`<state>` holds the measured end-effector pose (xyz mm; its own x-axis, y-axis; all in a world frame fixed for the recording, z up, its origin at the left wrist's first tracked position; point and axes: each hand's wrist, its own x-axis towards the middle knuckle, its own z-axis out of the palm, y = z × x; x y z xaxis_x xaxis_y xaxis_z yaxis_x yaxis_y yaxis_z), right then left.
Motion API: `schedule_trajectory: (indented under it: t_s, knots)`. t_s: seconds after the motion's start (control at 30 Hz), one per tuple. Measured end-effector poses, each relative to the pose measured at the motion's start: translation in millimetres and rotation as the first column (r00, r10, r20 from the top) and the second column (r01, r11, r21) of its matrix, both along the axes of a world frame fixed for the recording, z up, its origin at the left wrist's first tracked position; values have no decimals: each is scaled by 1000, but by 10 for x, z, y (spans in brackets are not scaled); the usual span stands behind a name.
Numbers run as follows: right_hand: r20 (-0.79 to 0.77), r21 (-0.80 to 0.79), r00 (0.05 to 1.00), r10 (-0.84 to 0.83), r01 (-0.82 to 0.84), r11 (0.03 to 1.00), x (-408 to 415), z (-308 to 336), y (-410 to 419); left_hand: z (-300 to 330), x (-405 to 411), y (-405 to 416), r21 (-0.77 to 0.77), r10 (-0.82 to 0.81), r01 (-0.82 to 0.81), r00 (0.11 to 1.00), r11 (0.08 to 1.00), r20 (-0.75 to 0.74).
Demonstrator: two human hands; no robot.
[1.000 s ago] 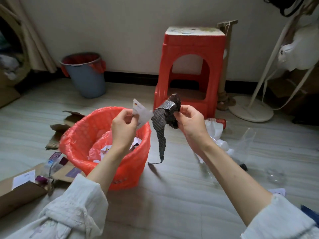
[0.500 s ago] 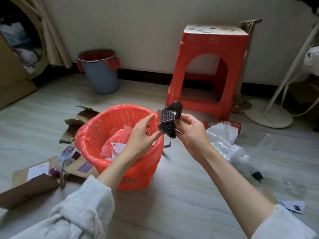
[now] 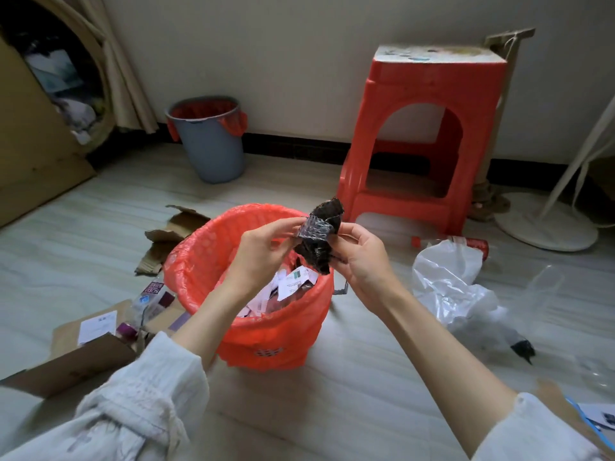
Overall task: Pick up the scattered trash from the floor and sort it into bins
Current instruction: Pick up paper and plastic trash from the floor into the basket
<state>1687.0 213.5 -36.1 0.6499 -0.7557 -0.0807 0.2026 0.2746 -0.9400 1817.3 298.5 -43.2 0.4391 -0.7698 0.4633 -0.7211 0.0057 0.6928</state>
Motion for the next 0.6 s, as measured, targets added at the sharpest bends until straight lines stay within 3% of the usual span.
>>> schedule_trajectory:
  t_s: [0.17, 0.27, 0.4, 0.47, 0.53, 0.6]
  knots:
    - [-104, -196, 995, -5, -15, 980, 179, -65, 69, -26, 211, 234, -84, 299, -295, 953, 952, 39]
    - [-142, -247, 988, -65, 28, 969, 320, -133, 51, -44, 361, 372, -48, 460, -459, 887, 887, 28]
    - [-238, -285, 971, 21, -90, 954, 431, -203, 114, -100, 509, 498, 26, 542, -545, 837, 838, 78]
    - [-419, -458, 907, -43, -170, 873, 431, -259, 184, -98, 527, 513, 22, 555, -558, 828, 829, 75]
    - [-588, -624, 798, -133, -342, 703, 403, -302, 260, -87, 516, 513, 14, 560, -562, 826, 827, 66]
    - [-728, -632, 658, -194, -533, 563, 364, -322, 312, -87, 466, 495, -1, 539, -541, 838, 841, 83]
